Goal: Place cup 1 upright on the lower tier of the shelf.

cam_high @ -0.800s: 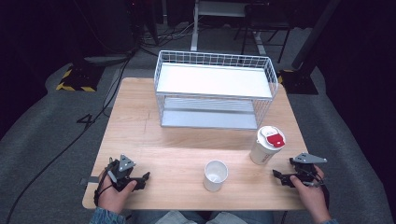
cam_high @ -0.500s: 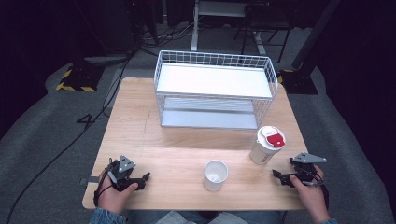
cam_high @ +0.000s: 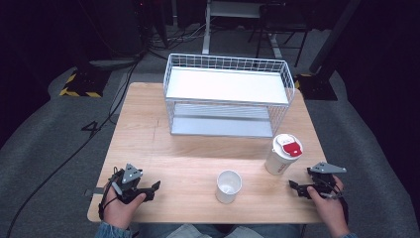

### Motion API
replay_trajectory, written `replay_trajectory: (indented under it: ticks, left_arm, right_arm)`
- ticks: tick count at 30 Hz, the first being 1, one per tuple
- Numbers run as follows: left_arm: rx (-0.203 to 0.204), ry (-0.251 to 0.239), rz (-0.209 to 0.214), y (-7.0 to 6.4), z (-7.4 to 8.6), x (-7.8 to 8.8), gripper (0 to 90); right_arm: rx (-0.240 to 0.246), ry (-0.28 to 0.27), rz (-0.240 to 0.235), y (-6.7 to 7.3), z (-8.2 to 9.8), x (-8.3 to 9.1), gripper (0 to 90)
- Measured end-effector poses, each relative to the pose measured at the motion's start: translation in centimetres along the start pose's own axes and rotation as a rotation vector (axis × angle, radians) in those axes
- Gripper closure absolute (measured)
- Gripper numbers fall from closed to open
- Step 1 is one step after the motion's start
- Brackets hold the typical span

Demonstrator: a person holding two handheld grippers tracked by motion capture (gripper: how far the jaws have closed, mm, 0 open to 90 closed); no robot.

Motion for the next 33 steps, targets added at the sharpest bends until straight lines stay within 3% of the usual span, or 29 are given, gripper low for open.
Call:
replay_trajectory:
  ticks: [5,7,8,10,11,13,16,25,27,33]
  left_arm:
    - [-0.010,-0.045,0.035,-1.6,-1.0,1.0,20.5]
    - [-0.035,-0.068,0.063,-2.9,-1.4,1.5,20.5]
    - [-0.035,-0.068,0.063,-2.9,-1.4,1.5,20.5]
    - [-0.056,-0.087,0.098,-4.3,-1.8,2.0,20.4]
    - [-0.056,-0.087,0.098,-4.3,-1.8,2.0,20.5]
    - [-0.062,-0.106,0.148,-5.7,-2.1,2.3,20.4]
    - [-0.089,-0.127,0.168,-6.9,-2.7,2.6,20.4]
    - [-0.132,-0.156,0.230,-10.2,-3.4,2.5,21.7]
    - [-0.131,-0.163,0.274,-11.5,-3.6,2.5,21.7]
    - [-0.136,-0.188,0.317,-12.9,-3.9,2.4,21.9]
  right_arm:
    - [0.000,0.000,0.000,0.0,0.0,0.0,4.2]
    - [0.000,0.000,0.000,0.0,0.0,0.0,4.2]
    - [0.000,0.000,0.000,0.0,0.0,0.0,4.2]
    - [0.000,0.000,0.000,0.0,0.0,0.0,4.2]
    - [0.000,0.000,0.000,0.0,0.0,0.0,4.2]
    - [0.000,0.000,-0.002,0.0,0.0,0.0,4.1]
    - [0.000,0.000,-0.001,0.0,0.0,0.0,4.0]
    - [0.000,0.001,0.000,0.0,0.0,0.0,3.7]
    - [0.000,0.001,0.000,0.0,0.0,0.0,3.7]
    - [-0.002,0.003,0.000,0.0,0.0,-0.1,2.7]
Point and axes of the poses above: each handheld gripper's, and its own axes: x roughly backward along the jaws, z roughly out of its underside, y roughly to its left, the point moved 8 cm from there along -x, roughly forward along the jaws, and after that the axes turned 2 degrees about -z, right-handed, at the moved point
